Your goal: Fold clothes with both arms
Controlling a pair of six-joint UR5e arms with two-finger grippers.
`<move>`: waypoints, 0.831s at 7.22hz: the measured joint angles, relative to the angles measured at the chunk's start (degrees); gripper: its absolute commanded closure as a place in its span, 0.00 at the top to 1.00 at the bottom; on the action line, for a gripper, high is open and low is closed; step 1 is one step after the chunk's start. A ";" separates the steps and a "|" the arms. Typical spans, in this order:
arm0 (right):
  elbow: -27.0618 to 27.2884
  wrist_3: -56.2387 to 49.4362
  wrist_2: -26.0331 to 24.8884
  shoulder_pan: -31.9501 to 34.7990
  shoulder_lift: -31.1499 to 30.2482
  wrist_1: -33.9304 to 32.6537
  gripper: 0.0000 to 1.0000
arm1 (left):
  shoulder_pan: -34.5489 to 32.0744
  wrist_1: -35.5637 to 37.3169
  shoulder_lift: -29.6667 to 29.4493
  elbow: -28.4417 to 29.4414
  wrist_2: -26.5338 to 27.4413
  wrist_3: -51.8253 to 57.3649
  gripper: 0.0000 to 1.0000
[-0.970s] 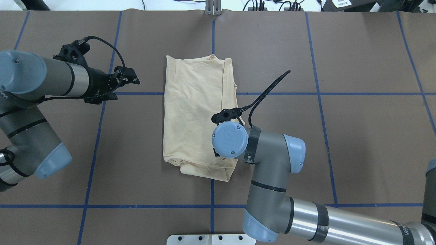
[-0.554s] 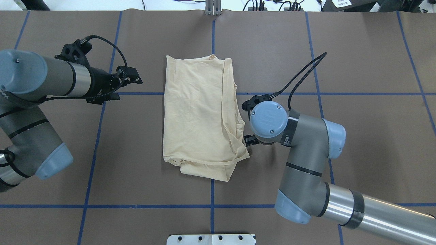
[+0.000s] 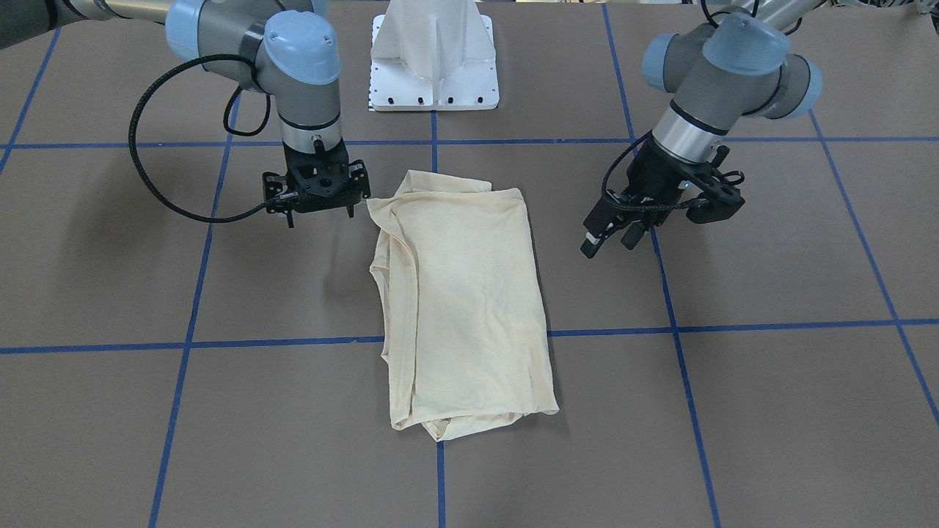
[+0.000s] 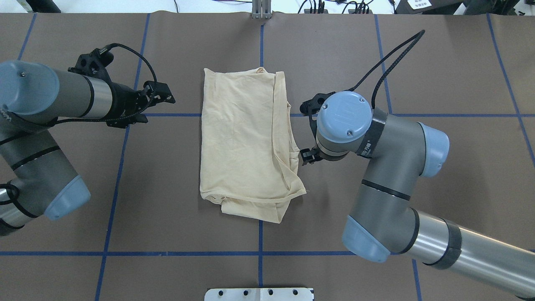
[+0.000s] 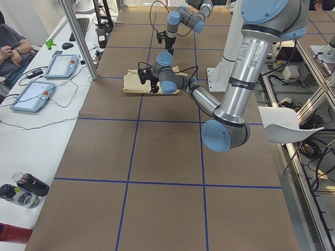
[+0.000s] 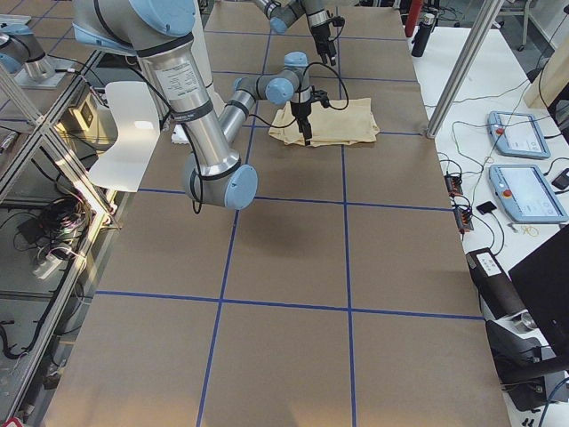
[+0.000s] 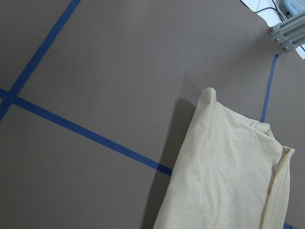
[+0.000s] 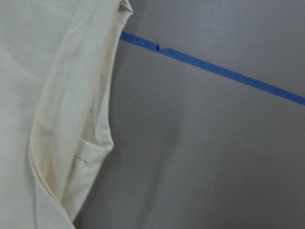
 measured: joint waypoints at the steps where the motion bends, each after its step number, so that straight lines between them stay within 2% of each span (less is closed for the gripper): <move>1: -4.89 0.28 -0.37 0.08 2.11 6.20 0.98 | 0.00 -0.08 -0.01 0.21 0.00 0.12 1.00; 2: -10.15 0.56 -0.59 0.09 3.52 13.62 0.91 | 0.00 -0.13 0.00 0.37 0.00 0.28 1.00; 3: -13.91 0.96 -0.80 0.02 5.02 18.07 0.84 | 0.00 -0.17 0.02 0.42 0.00 0.34 1.00; 5: -18.69 1.69 -1.63 -0.25 8.59 20.49 0.61 | 0.00 -0.25 0.06 0.56 0.00 0.43 1.00; 6: -19.78 1.83 -1.82 -0.47 9.46 20.66 0.61 | 0.00 -0.32 0.09 0.60 0.00 0.45 1.00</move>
